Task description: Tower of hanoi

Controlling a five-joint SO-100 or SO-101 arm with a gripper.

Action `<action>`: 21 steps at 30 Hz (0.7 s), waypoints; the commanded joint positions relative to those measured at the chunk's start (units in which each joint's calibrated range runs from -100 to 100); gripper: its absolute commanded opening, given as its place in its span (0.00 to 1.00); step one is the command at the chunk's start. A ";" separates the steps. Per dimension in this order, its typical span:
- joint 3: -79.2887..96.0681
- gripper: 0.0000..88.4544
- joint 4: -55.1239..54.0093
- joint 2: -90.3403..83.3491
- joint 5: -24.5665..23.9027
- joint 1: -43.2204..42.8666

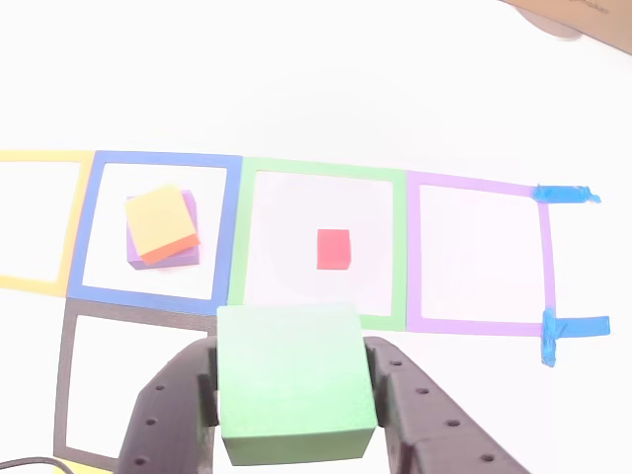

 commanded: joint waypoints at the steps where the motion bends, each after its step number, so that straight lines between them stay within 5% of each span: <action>1: 0.13 0.05 -2.60 -0.56 0.00 -5.15; 12: 26.13 0.04 -24.14 -4.84 0.00 -13.01; 21: 53.49 0.04 -56.61 -3.22 0.00 -17.62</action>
